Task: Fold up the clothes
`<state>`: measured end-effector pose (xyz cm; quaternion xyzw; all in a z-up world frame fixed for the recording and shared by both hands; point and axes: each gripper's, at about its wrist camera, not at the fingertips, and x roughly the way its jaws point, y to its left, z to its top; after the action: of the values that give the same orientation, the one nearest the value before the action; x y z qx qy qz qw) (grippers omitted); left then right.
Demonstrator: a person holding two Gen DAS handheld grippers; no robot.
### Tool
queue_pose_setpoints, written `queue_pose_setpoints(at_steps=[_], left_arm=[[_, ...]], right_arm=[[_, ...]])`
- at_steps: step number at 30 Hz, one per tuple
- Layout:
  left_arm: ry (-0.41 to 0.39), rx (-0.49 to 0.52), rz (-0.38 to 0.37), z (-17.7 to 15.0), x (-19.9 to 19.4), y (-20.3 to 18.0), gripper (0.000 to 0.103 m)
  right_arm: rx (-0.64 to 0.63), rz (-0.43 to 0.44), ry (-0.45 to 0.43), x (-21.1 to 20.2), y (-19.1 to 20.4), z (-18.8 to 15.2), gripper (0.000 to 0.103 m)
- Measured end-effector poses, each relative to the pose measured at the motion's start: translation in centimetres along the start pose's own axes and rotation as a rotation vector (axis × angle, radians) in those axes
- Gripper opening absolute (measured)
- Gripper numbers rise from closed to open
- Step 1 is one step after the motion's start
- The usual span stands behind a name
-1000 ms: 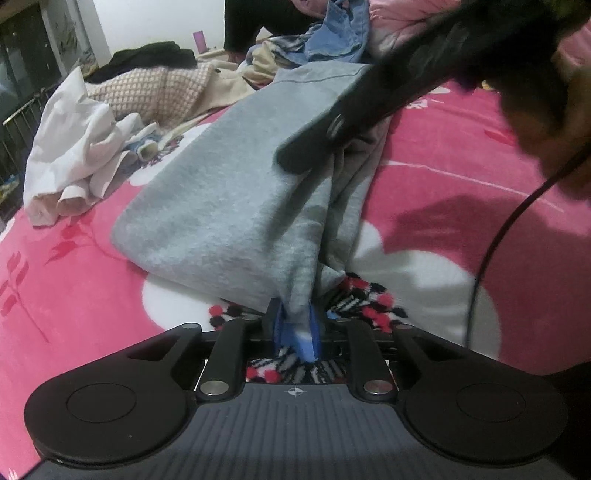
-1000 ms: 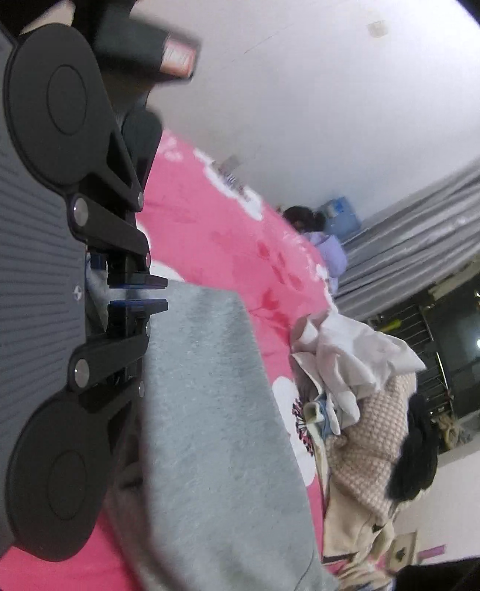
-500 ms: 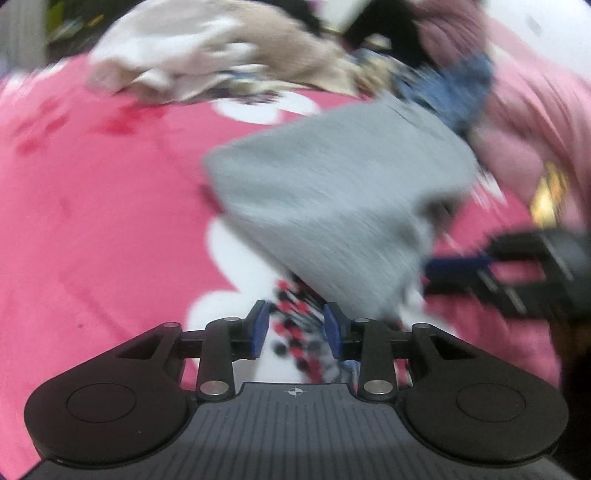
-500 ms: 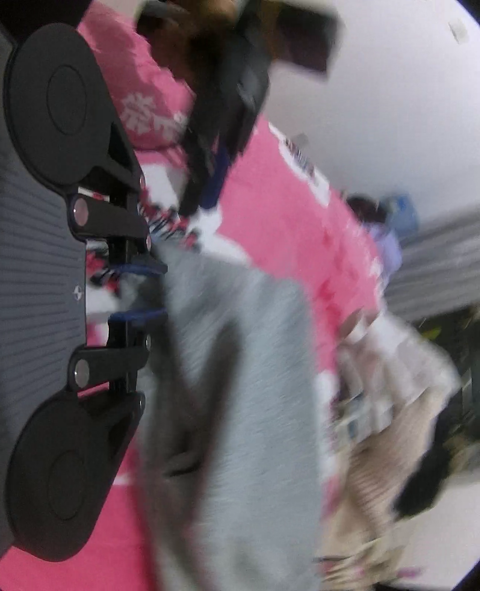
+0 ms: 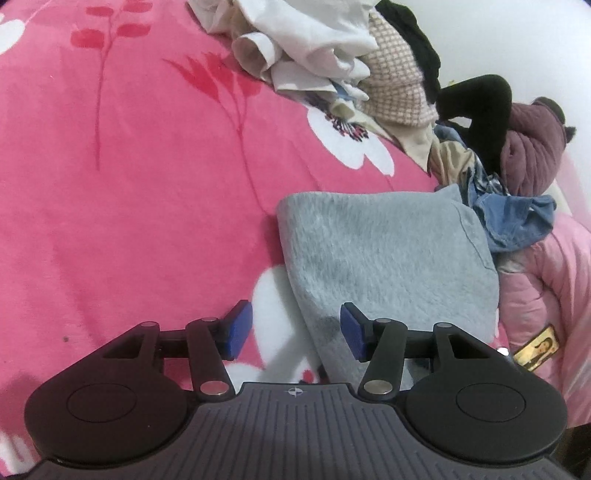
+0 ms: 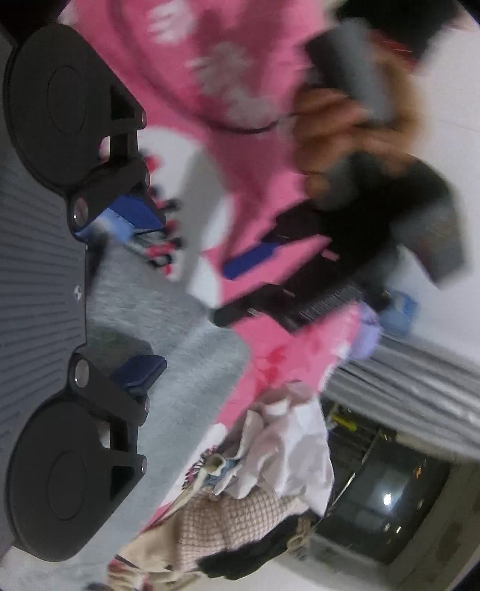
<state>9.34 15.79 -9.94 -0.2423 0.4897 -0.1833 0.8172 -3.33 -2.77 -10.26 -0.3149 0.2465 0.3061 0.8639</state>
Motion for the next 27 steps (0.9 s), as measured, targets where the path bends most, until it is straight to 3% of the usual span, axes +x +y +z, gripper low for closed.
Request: queue_pose_setpoints(at_steps=[2,4,9,16,22,23,24,27], left_arm=[[0.001,-0.025,-0.009,0.1,0.1,0.4,0.053],[-0.003,-0.049,-0.019,0.3,0.2,0.8,0.053],[-0.005,-0.122,-0.062,1.5,1.0,1.6,0.053],[-0.036,-0.156,-0.056,2.7,2.7,1.4,0.052],[-0.062,-0.153,-0.025,3.3,3.9,0.5,0.029],[-0.070,-0.151,-0.020,3.2,3.9,0.4,0.025],[-0.079,-0.147,-0.016,3.2,3.8,0.3,0.023],[-0.106,-0.142,-0.016,3.1,3.4,-0.2,0.017]], right_arm=[[-0.081,-0.042,0.017,0.3,0.9,-0.8,0.078],[-0.083,-0.060,0.017,-0.1,1.1,-1.1,0.074],[-0.109,-0.123,0.001,-0.8,1.9,-1.3,0.052],[-0.206,-0.191,-0.017,-0.9,3.0,-1.3,0.047],[-0.253,-0.213,-0.013,-0.3,3.4,-1.8,0.049],[-0.243,-0.209,-0.015,-0.4,3.4,-1.8,0.046],[-0.231,-0.203,-0.018,-0.5,3.3,-1.8,0.032],[-0.191,-0.202,-0.028,-1.2,2.7,-1.5,0.021]])
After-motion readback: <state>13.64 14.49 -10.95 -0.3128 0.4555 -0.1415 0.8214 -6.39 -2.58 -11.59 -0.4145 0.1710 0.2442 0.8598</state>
